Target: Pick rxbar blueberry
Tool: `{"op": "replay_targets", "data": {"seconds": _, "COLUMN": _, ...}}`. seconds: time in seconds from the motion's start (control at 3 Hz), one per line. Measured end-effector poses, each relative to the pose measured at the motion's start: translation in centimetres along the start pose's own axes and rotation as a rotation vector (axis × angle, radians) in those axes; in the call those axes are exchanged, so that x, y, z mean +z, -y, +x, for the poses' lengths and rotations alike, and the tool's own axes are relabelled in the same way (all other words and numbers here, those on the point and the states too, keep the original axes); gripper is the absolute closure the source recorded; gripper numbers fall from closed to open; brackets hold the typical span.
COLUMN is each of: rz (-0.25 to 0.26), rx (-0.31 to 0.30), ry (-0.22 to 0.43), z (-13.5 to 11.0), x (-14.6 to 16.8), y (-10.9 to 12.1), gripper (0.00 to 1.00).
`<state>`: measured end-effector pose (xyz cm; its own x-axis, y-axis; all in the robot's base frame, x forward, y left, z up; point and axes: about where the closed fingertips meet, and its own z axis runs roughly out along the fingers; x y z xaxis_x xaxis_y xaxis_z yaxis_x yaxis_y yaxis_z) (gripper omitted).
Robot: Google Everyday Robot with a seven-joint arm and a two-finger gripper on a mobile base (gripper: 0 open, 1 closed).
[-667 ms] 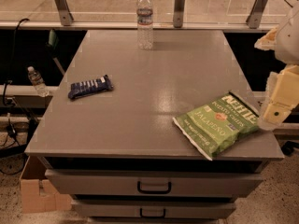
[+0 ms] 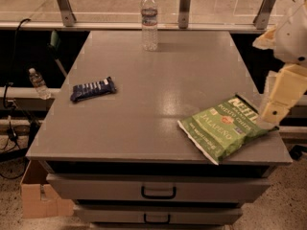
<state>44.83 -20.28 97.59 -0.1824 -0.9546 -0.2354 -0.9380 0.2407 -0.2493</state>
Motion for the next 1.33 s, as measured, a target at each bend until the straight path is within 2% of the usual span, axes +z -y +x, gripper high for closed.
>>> {"op": "replay_targets", "data": {"seconds": 0.33, "rz": -0.021, "rx": -0.072, "ry": 0.083, "z": -4.9, "x": 2.4, "y": 1.3, "gripper": 0.00}}
{"op": "replay_targets", "data": {"seconds": 0.67, "rz": -0.045, "rx": -0.145, "ry": 0.183, "z": -11.5, "x": 5.0, "y": 2.0, "gripper": 0.00}}
{"op": "replay_targets", "data": {"seconds": 1.0, "rz": -0.075, "rx": -0.223, "ry": 0.286, "z": -19.3, "x": 6.3, "y": 1.0, "gripper": 0.00}}
{"op": "replay_targets", "data": {"seconds": 1.33, "rz": -0.075, "rx": -0.224, "ry": 0.286, "z": -19.3, "x": 6.3, "y": 1.0, "gripper": 0.00}}
